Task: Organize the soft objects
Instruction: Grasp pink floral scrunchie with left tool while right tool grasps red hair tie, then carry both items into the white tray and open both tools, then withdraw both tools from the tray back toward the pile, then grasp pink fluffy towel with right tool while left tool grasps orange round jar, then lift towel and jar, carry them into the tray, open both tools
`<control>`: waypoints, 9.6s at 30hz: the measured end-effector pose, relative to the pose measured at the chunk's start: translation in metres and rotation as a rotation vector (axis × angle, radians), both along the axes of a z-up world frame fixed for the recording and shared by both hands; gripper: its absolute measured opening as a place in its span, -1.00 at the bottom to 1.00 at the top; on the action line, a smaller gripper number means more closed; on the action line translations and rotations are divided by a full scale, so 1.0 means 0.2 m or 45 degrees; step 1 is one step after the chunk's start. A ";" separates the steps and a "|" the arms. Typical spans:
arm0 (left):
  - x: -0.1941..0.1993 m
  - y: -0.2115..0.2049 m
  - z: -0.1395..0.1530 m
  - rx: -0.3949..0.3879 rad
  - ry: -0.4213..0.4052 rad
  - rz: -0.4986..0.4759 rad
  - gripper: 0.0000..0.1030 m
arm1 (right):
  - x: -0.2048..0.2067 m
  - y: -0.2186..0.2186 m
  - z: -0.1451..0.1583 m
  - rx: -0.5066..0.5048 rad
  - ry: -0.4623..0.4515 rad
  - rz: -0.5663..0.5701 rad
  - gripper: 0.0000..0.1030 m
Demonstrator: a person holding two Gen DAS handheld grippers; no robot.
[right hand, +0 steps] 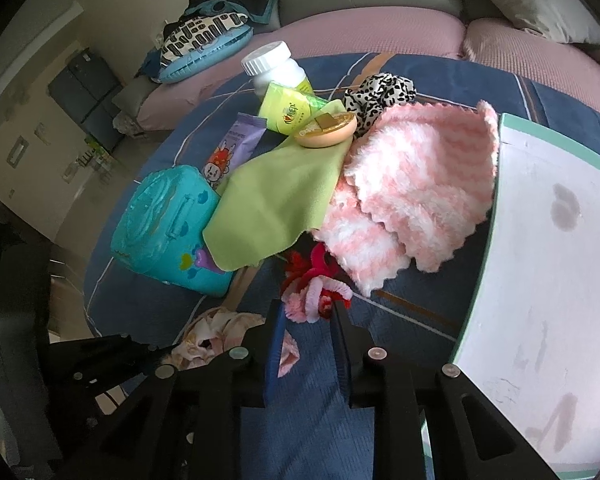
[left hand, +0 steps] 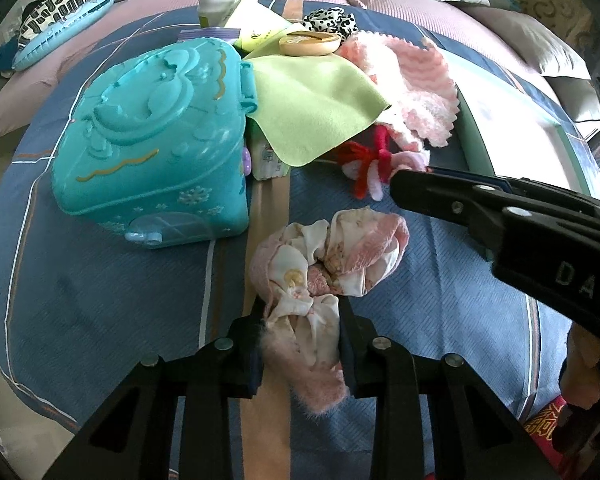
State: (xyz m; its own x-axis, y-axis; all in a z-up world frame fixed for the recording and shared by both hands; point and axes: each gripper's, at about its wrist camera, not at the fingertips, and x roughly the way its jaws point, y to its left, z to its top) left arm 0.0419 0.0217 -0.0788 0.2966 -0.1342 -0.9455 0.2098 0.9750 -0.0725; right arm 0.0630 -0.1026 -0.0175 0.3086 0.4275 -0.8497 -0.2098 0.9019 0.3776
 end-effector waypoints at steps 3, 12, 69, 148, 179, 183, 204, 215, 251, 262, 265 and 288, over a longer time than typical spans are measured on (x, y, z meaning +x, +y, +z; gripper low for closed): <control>-0.01 0.00 0.01 0.008 0.001 0.003 -0.38 | -0.02 -0.01 0.01 0.004 0.001 -0.003 -0.52; -0.04 -0.01 0.08 0.012 -0.010 0.015 -0.38 | -0.11 -0.08 0.11 0.036 -0.024 -0.052 -0.52; 0.47 -1.12 0.39 -0.099 -0.229 -0.184 -0.18 | -0.06 -1.37 0.27 -0.348 -0.051 -1.020 -0.47; 0.54 0.02 0.73 0.030 -0.615 0.543 0.85 | 0.19 -0.80 0.33 -0.338 -0.229 -0.694 1.00; 0.67 0.30 0.50 -0.015 -0.327 0.583 0.85 | 0.37 -0.17 0.22 -0.174 -0.231 -0.241 0.98; 0.69 0.29 0.48 0.007 -0.308 0.560 0.85 | 0.41 -0.08 0.18 -0.193 -0.227 -0.179 0.82; 0.77 -0.01 0.33 -0.053 -0.186 0.327 0.79 | 0.46 -0.08 -0.07 -0.259 -0.070 -0.169 -0.06; 0.80 -0.13 0.26 -0.053 -0.149 0.270 0.52 | 0.44 -0.16 -0.04 -0.205 -0.092 -0.212 -0.66; 0.81 -0.05 0.21 -0.081 -0.091 0.387 -0.02 | 0.43 -0.15 -0.08 -0.124 -0.061 -0.175 -0.50; 0.80 -0.06 0.21 -0.079 -0.088 0.382 -0.01 | 0.41 -0.02 -0.12 -0.238 -0.082 -0.095 -0.33; 0.79 -0.04 0.22 -0.077 -0.088 0.392 -0.01 | 0.42 -0.02 -0.14 -0.247 -0.078 -0.101 -0.34; 0.74 0.00 0.37 -0.150 -0.189 0.427 -0.01 | 0.37 -0.17 0.22 -0.030 -0.273 -0.208 -0.88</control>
State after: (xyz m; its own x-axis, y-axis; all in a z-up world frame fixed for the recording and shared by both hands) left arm 0.1906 0.0218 -0.0048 0.4753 -0.1118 -0.8727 -0.1025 0.9781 -0.1812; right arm 0.1374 -0.1369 0.0263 0.5458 0.3381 -0.7667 -0.1334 0.9384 0.3189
